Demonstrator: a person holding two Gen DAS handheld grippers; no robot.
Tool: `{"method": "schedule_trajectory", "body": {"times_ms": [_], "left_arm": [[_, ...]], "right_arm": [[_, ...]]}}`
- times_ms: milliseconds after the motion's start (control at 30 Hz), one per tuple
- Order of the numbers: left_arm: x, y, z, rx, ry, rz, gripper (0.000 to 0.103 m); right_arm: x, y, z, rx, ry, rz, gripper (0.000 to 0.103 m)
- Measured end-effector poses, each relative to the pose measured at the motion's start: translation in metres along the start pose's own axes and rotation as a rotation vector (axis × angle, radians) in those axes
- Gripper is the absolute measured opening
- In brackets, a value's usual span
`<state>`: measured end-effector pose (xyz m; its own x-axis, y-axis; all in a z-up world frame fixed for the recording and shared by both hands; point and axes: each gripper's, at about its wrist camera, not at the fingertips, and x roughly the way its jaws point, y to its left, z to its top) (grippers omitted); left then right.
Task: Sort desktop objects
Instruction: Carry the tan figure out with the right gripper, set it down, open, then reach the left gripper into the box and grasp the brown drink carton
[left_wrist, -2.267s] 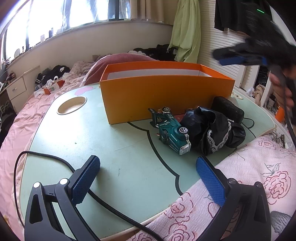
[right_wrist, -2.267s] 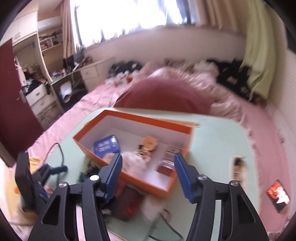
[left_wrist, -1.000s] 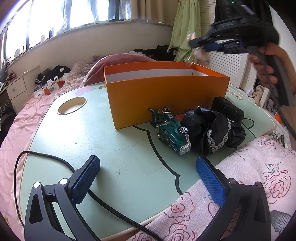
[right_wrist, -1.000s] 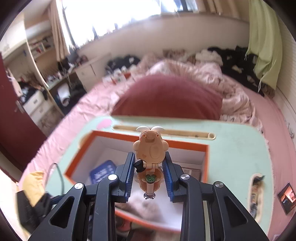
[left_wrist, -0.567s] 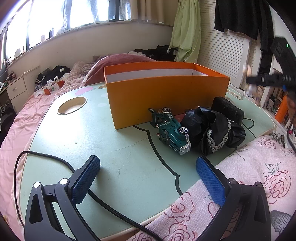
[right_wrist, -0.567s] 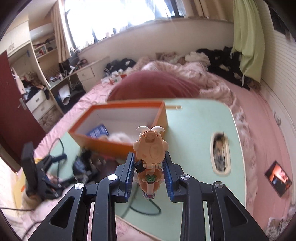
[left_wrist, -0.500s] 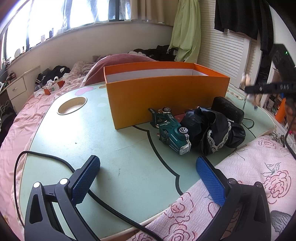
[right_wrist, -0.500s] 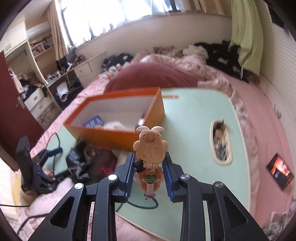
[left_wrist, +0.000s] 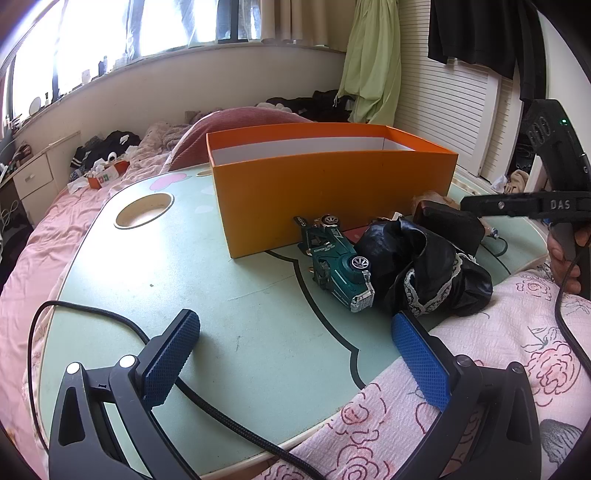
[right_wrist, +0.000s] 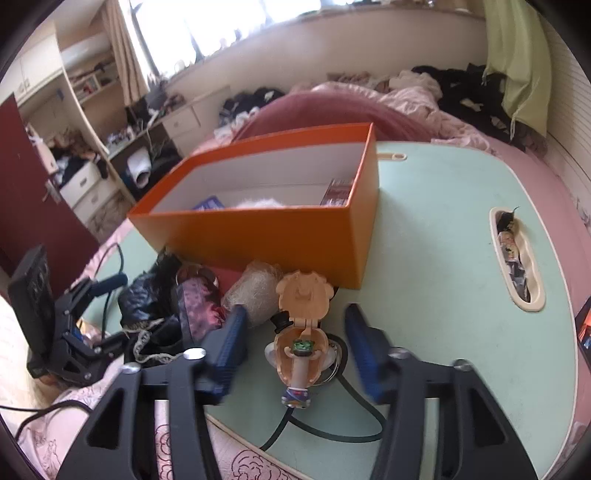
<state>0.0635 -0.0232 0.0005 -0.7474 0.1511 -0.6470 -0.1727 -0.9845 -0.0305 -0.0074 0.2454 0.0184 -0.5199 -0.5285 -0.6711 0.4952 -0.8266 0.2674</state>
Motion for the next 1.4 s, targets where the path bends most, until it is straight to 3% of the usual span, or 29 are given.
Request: {"method": "schedule_trajectory", "body": {"times_ms": [100, 233, 433, 533, 767, 1400], "left_arm": [[0.0, 0.0, 0.0, 0.0, 0.0, 0.0, 0.103], [0.0, 0.0, 0.0, 0.0, 0.0, 0.0, 0.103], [0.0, 0.001, 0.0, 0.0, 0.0, 0.0, 0.103], [-0.001, 0.0, 0.0, 0.001, -0.002, 0.001, 0.103], [-0.003, -0.002, 0.0, 0.001, -0.004, 0.003, 0.103], [-0.003, -0.005, 0.002, -0.009, 0.015, 0.018, 0.103]], "right_arm": [[-0.019, 0.001, -0.004, -0.024, -0.051, -0.023, 0.075], [-0.034, 0.014, -0.022, -0.122, -0.047, -0.056, 0.087], [-0.014, 0.02, -0.042, -0.169, 0.002, -0.086, 0.091], [-0.003, 0.022, -0.047, -0.171, -0.024, -0.13, 0.102], [0.0, 0.022, -0.054, -0.168, -0.072, -0.142, 0.103], [-0.002, 0.022, -0.055, -0.168, -0.072, -0.142, 0.103]]}}
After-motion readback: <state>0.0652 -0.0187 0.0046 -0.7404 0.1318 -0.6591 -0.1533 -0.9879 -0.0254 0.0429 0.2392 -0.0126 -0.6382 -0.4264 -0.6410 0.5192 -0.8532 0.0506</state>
